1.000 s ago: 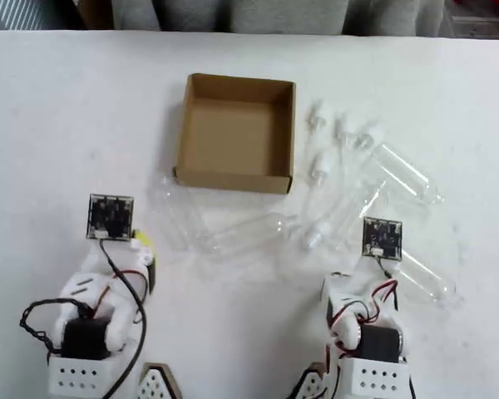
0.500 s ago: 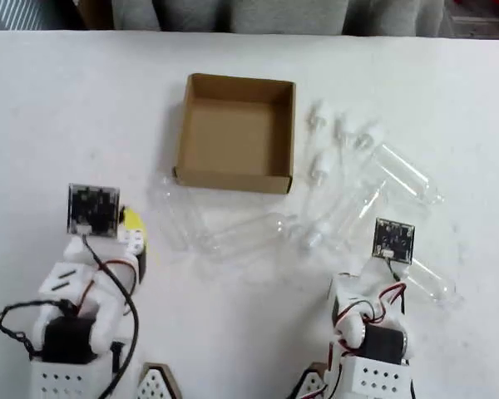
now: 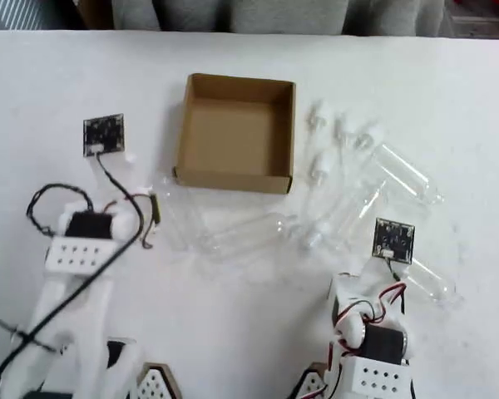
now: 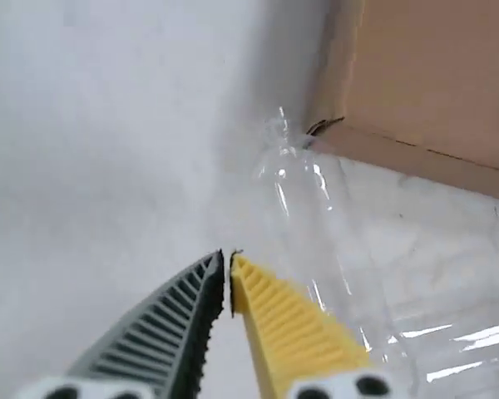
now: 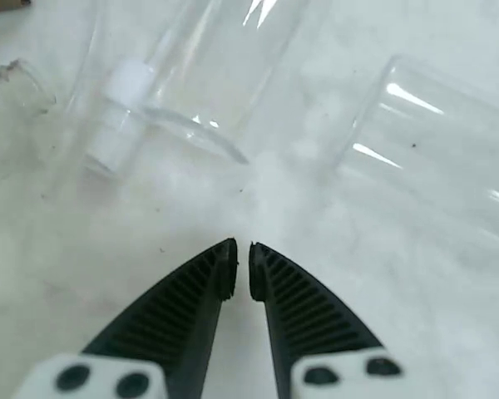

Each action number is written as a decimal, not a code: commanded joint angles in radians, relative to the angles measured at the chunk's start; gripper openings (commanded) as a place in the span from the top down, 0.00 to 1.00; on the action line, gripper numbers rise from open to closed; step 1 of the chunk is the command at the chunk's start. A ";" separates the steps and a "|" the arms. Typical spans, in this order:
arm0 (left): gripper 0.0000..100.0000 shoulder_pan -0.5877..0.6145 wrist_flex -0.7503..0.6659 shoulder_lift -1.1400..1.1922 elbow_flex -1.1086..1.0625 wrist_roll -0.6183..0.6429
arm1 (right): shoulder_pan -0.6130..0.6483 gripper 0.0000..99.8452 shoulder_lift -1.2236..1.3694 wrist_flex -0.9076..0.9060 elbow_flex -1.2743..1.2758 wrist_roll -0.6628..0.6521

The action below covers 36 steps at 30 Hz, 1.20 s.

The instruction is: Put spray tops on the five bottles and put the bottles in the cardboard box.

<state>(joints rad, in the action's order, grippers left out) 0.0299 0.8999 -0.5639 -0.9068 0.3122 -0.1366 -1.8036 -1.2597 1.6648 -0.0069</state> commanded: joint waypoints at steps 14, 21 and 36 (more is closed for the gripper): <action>0.83 0.248 -0.115 0.102 0.003 0.144 | -0.016 0.97 0.005 0.414 -0.055 -0.143; 0.82 0.200 -0.160 0.102 -0.005 0.144 | 0.027 0.97 0.016 0.266 -0.181 -0.152; 0.72 -0.065 -0.023 0.104 0.121 0.256 | 0.091 0.97 0.007 0.308 -0.031 -0.224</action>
<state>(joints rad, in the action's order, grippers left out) -0.0115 0.8738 -0.4488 -0.8485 0.5148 -0.0491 -1.7914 -0.9743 1.6418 -0.2171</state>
